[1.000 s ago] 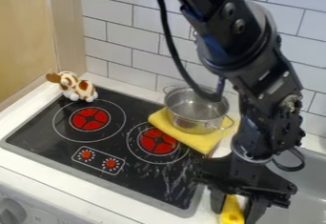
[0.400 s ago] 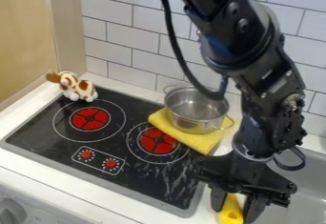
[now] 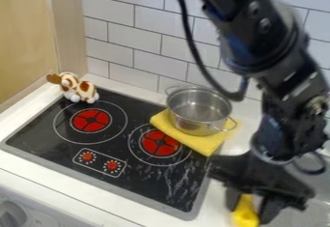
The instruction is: Move the yellow knife on the bottom part of the left burner
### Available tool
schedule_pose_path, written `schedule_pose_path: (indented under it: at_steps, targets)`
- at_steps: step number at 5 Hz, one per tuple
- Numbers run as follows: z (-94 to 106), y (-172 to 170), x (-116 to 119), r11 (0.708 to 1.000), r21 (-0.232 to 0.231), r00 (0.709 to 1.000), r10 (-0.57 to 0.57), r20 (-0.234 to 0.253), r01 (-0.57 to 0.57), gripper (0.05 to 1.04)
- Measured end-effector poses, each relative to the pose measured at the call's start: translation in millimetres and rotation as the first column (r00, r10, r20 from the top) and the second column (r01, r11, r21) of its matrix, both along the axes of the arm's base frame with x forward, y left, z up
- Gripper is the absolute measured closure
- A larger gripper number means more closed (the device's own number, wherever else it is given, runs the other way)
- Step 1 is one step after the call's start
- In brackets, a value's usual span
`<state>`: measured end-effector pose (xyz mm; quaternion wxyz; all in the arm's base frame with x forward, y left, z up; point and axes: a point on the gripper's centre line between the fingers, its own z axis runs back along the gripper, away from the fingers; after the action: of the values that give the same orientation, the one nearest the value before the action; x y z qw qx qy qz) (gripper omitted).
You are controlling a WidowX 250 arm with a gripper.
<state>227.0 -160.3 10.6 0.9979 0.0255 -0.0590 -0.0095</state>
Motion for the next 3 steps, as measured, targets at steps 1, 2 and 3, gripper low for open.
schedule_pose_path:
  at_steps: [1,2,3]
  targets:
    - [5.0,-23,1,0.998,-0.043,0.999,-0.048,0.012,0.049,0.636]
    - [1.4,-31,-2,0.996,-0.053,0.998,-0.070,-0.003,0.070,0.636]
    - [2.0,-36,-5,0.994,-0.046,0.995,-0.098,0.005,0.098,0.636]
